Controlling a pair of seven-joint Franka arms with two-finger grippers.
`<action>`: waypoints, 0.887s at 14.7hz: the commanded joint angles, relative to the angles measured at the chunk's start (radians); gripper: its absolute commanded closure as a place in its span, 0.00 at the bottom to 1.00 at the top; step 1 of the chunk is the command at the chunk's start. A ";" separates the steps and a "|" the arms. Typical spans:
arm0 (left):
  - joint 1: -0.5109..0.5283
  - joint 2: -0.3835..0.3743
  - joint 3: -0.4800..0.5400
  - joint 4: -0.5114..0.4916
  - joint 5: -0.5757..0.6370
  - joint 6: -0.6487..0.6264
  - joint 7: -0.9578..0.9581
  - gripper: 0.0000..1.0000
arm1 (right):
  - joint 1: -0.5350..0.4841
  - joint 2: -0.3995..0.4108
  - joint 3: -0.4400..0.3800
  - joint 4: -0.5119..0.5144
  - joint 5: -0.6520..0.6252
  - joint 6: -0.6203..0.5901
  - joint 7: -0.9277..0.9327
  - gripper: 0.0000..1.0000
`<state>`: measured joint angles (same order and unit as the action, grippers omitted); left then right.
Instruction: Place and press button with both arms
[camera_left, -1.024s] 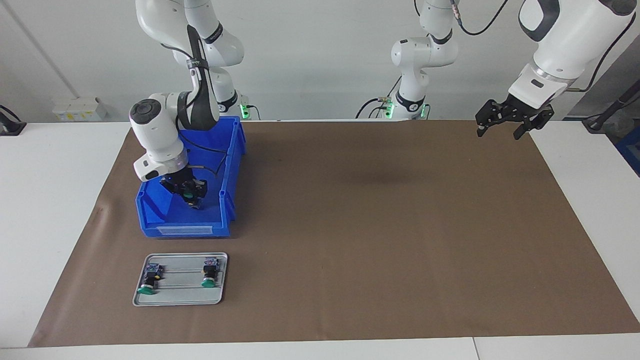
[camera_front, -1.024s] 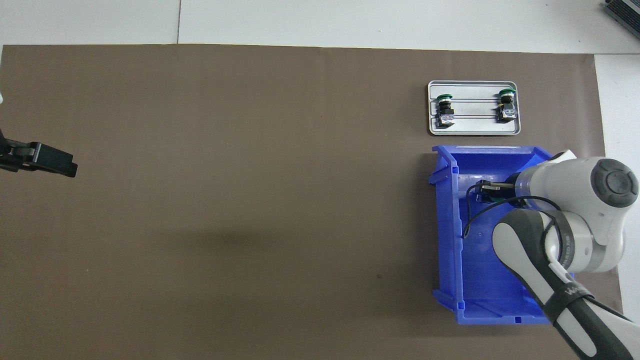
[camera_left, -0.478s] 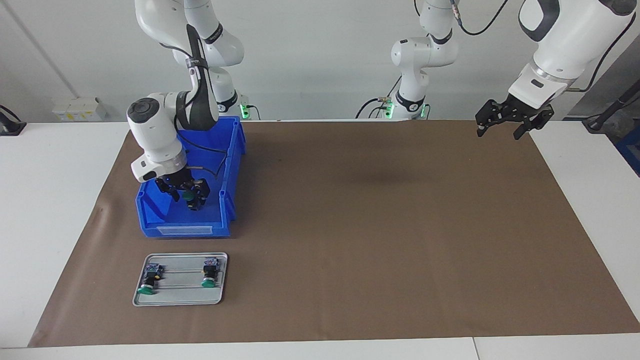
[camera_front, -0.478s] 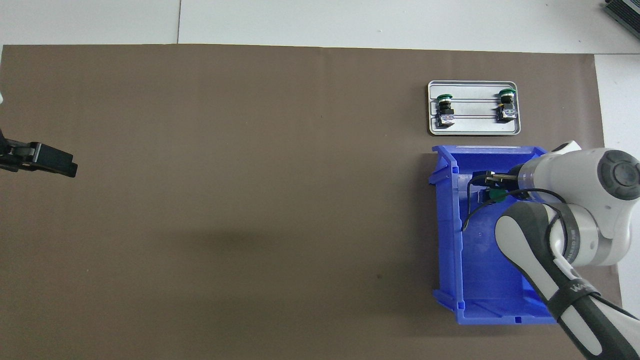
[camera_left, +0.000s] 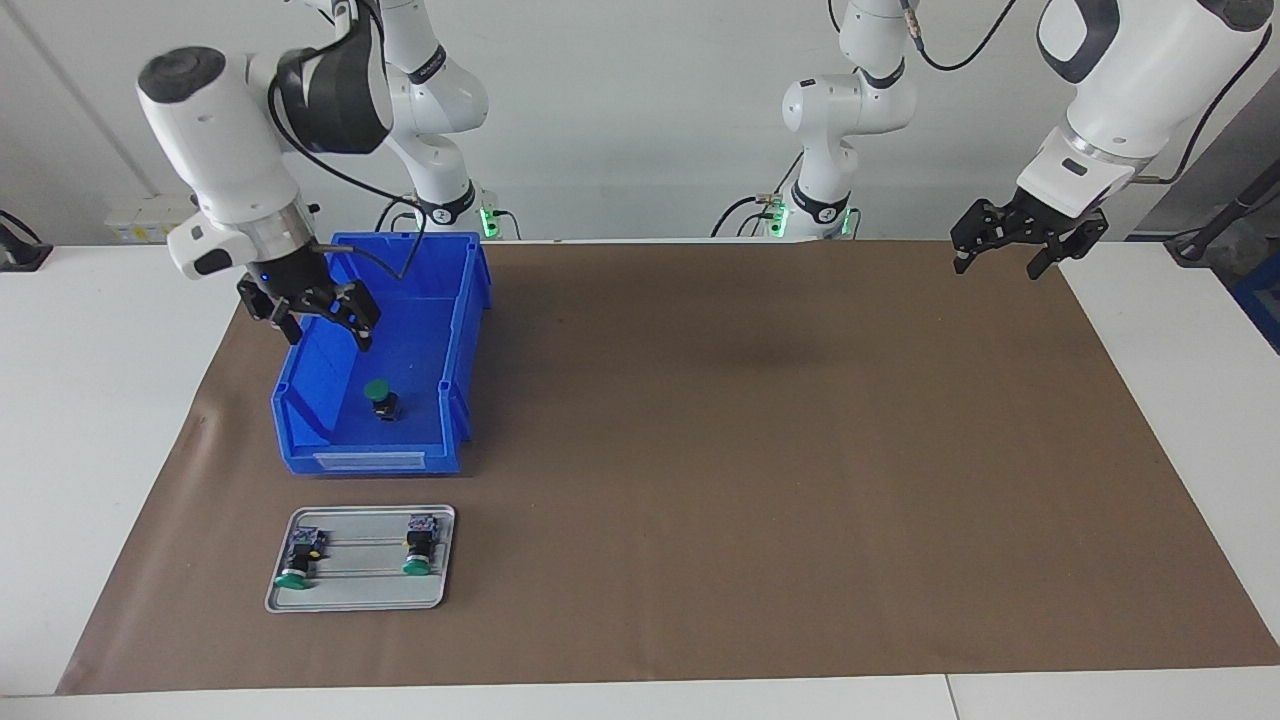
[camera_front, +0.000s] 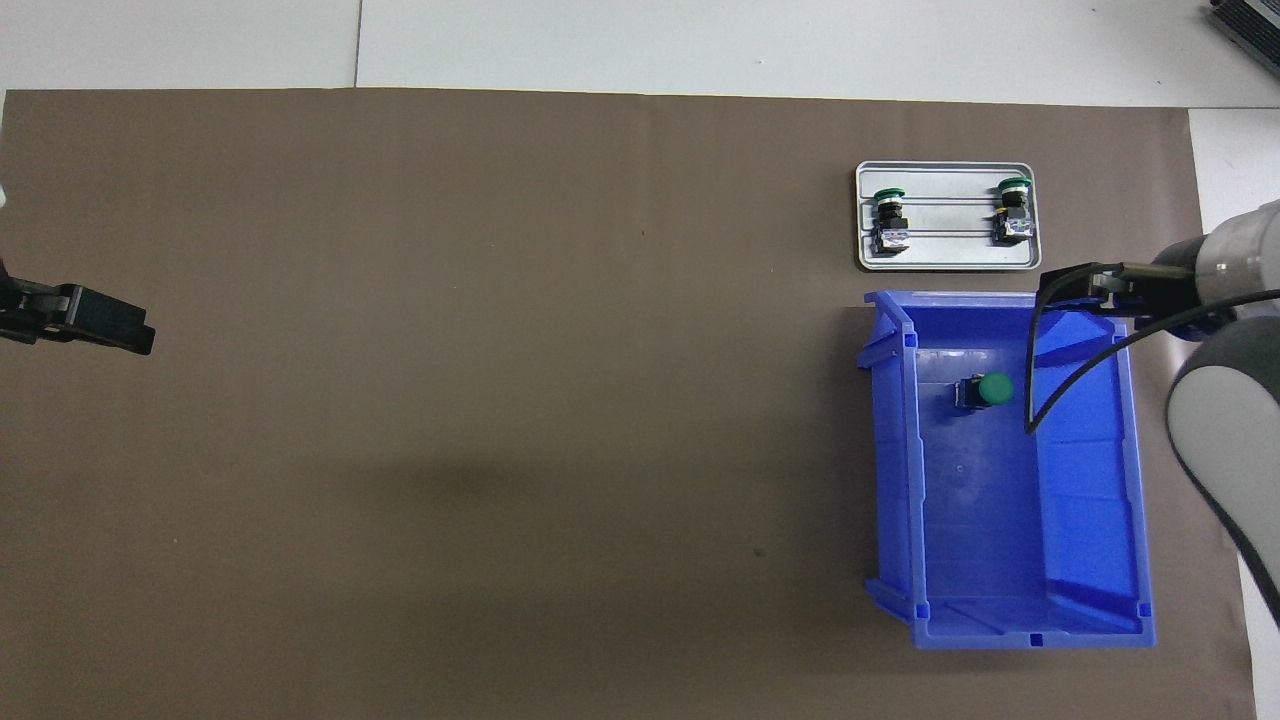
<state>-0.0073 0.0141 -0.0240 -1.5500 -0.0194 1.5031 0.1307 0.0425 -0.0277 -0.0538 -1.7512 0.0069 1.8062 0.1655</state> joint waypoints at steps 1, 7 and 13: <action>0.012 -0.028 -0.008 -0.035 0.016 0.022 0.006 0.00 | -0.027 0.037 0.002 0.200 -0.002 -0.204 -0.018 0.00; 0.012 -0.028 -0.008 -0.035 0.016 0.022 0.006 0.00 | -0.050 0.045 -0.001 0.245 -0.022 -0.312 -0.024 0.00; 0.012 -0.028 -0.008 -0.035 0.016 0.022 0.006 0.00 | -0.024 0.034 0.012 0.225 -0.093 -0.280 -0.027 0.00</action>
<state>-0.0073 0.0141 -0.0240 -1.5500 -0.0194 1.5031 0.1307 0.0093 0.0255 -0.0450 -1.5054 -0.0666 1.5062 0.1630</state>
